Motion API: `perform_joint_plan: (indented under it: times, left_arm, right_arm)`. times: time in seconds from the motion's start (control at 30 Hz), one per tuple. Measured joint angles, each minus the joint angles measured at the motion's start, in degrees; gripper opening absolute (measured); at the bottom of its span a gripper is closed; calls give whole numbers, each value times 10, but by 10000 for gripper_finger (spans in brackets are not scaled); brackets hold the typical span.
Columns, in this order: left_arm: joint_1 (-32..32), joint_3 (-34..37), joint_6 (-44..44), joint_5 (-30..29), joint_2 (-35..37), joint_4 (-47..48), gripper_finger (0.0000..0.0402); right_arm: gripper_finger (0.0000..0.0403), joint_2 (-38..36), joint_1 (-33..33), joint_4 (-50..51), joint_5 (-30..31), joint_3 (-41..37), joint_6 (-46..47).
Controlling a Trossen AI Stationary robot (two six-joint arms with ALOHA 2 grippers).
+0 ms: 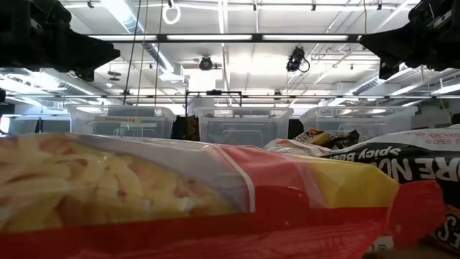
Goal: Sort Maruchan noodles
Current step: Put the black noodle pack into the top right transparent bin
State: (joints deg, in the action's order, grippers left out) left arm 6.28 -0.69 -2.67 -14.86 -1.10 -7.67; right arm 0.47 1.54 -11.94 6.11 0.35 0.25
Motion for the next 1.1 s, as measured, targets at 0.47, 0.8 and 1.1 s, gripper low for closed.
perform_joint_plan:
  times: [0.47,0.8,1.1]
  left_arm:
    - [0,0,-145,-23,0,28,117]
    - [0,0,-140,-49,0,31,117]
    - [0,0,-141,-80,0,31,117]
  right_arm:
    - [15,0,0,0,1,0,-17]
    - [15,0,-2,-140,3,0,-139]
    - [15,-2,-1,-289,-6,0,26]
